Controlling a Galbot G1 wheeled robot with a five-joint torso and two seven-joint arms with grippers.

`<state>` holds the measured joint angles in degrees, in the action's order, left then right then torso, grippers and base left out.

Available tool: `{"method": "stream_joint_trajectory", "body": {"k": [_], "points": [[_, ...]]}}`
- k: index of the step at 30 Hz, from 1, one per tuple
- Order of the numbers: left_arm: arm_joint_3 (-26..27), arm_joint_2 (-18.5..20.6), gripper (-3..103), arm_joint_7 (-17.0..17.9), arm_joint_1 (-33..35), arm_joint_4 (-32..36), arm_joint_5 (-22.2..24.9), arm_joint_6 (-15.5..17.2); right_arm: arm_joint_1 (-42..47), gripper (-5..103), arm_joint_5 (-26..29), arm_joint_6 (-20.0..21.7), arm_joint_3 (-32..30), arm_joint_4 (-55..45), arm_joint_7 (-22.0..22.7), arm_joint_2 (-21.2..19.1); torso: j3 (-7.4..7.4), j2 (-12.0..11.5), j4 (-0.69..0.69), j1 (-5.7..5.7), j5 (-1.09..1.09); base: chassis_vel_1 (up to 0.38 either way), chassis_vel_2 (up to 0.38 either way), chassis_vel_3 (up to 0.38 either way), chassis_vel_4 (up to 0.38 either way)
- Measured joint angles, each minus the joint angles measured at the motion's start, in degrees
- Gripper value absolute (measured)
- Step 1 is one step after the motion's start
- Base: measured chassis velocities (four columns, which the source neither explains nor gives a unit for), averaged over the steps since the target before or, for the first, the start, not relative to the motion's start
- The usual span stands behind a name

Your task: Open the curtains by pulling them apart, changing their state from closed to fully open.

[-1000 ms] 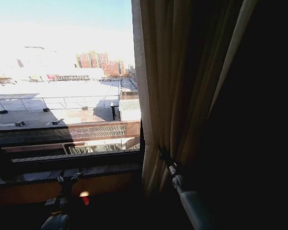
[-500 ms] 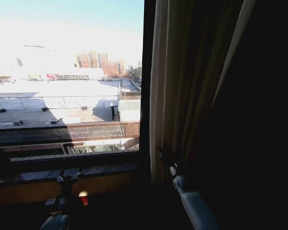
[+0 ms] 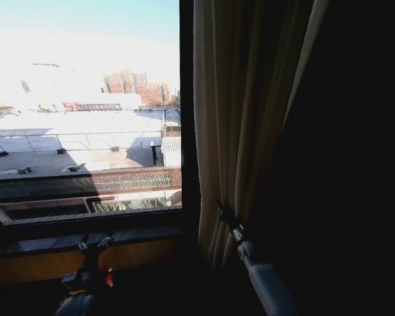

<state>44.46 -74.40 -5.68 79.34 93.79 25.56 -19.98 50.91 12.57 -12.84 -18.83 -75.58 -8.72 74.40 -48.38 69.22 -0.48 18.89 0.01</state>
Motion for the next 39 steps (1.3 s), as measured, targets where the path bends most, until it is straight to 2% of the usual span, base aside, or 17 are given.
{"method": "stream_joint_trajectory", "body": {"k": [8,12,22,32,33,35,36,38,39], "points": [[0.03,0.01,100,0.0,0.0,0.0,0.0,0.0,-3.22,0,-1.43,1.84,-2.52,4.1,6.11,-0.51,0.01,0.01,0.05,0.0,-0.02,0.0,0.0,0.0,0.0],[0.03,0.01,100,0.01,0.0,0.0,0.0,0.0,-4.73,0,-1.47,3.15,-5.99,6.72,9.71,-3.11,0.0,0.0,0.02,0.0,-0.01,0.0,0.0,0.0,0.0],[0.02,0.01,100,0.0,0.0,0.0,0.0,0.0,-5.01,0,-2.23,6.75,-10.49,6.77,14.48,-6.29,0.0,0.0,0.02,0.01,0.0,0.0,0.0,0.0,0.0],[0.03,0.01,100,0.0,0.0,0.0,0.0,0.0,-2.32,0,-2.4,6.95,-8.41,3.22,14.62,-4.97,0.0,0.0,0.02,0.0,-0.01,0.0,0.0,0.0,0.0],[0.03,0.01,100,0.0,0.0,0.0,0.0,0.0,-1.74,-3,-2.37,6.84,-7.79,2.53,14.46,-4.79,0.0,0.0,0.02,0.0,-0.01,0.0,0.0,0.0,0.0],[0.02,0.01,100,0.0,0.0,0.0,0.0,0.0,-0.73,8,-2.22,6.56,-6.8,1.41,13.86,-4.59,0.0,0.0,0.02,0.0,-0.01,0.0,0.0,0.0,0.0],[0.02,0.01,100,0.0,0.0,0.0,0.0,0.0,-0.73,8,-2.22,6.56,-6.8,1.41,13.86,-4.59,0.0,0.0,0.02,0.0,-0.01,0.0,0.0,0.0,0.0],[0.02,0.01,100,0.0,0.0,0.0,0.0,0.0,0.65,18,-2.15,6.16,-5.9,0.22,12.62,-4.49,0.0,0.0,0.02,0.0,-0.01,0.0,0.0,0.0,0.0],[0.03,0.01,100,0.01,0.0,0.0,0.0,0.0,1.16,18,-2.15,6.06,-5.61,-0.26,12.43,-4.49,0.0,0.0,0.02,0.0,-0.01,0.0,0.0,0.0,0.0]]}}
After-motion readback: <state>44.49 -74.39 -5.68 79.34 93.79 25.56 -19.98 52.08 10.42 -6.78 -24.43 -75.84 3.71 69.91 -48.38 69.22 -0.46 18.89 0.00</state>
